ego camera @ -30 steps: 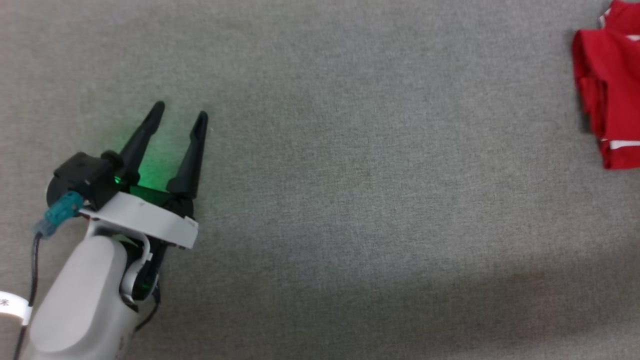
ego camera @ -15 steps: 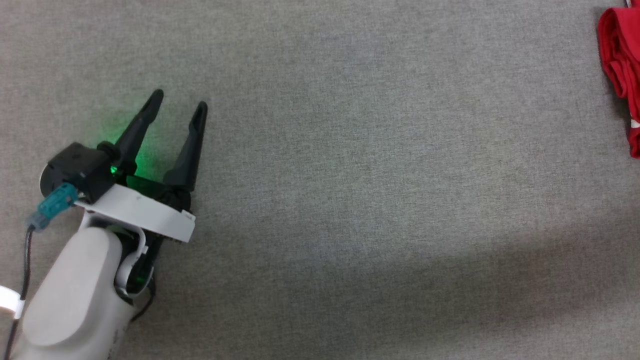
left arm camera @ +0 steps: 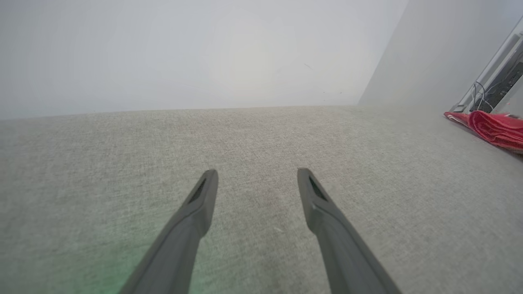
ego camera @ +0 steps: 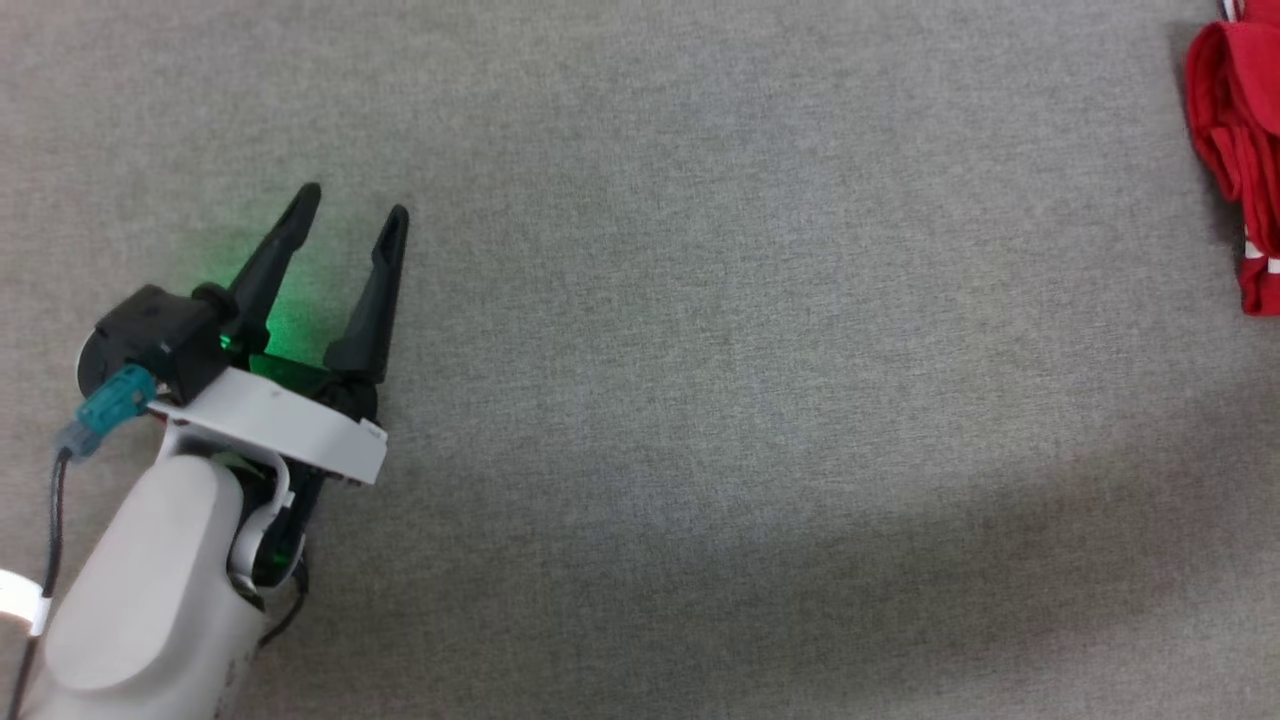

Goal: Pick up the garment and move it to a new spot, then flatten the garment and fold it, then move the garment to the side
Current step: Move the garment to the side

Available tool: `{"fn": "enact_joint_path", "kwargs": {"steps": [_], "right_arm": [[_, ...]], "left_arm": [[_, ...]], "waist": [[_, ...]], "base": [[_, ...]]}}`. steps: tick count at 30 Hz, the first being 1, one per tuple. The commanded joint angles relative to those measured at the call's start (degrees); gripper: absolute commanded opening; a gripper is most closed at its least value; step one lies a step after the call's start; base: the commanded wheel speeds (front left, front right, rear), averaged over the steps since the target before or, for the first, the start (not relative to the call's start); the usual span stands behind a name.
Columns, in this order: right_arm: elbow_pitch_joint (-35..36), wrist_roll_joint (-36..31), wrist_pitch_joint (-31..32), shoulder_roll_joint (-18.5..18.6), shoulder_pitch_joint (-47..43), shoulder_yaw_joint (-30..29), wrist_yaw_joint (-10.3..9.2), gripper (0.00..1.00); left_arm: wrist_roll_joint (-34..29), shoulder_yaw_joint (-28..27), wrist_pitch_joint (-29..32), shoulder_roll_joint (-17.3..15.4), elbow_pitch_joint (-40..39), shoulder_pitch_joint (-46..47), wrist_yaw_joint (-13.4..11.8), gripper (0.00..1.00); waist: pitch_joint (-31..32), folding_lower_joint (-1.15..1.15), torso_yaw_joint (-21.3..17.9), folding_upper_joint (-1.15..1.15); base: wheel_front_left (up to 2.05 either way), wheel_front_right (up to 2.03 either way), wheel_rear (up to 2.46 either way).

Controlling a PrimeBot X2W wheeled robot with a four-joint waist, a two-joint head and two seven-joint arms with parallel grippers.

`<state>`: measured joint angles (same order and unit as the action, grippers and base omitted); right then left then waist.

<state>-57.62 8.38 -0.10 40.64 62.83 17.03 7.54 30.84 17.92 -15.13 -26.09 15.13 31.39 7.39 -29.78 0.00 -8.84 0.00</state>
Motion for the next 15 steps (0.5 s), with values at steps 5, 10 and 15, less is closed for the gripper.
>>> {"fn": "enact_joint_path", "kwargs": {"steps": [5, 10, 15], "right_arm": [[-1.5, -0.6, -2.3, -1.4, 0.6, -0.8, -0.12, 1.0], [-3.0, 0.0, -5.1, -3.4, 0.1, -2.9, -0.12, 1.0], [-4.3, 0.5, -8.9, -6.3, -1.8, -5.3, -0.12, 1.0]], "left_arm": [[0.4, -0.5, 0.0, 0.3, 0.1, -1.0, 0.1, 1.0], [0.1, -1.4, 0.0, 1.0, 0.2, -2.2, 0.1, 1.0], [0.5, -2.4, 0.0, 1.8, 0.4, -4.0, 0.1, 1.0]], "waist": [[2.0, 0.0, 0.7, 0.0], [4.2, 0.0, 1.7, 0.0], [7.1, 0.0, 3.2, 0.0]], "base": [[0.0, 0.0, 0.0], [0.0, 0.0, 0.0], [0.0, 0.0, 0.0]]}}
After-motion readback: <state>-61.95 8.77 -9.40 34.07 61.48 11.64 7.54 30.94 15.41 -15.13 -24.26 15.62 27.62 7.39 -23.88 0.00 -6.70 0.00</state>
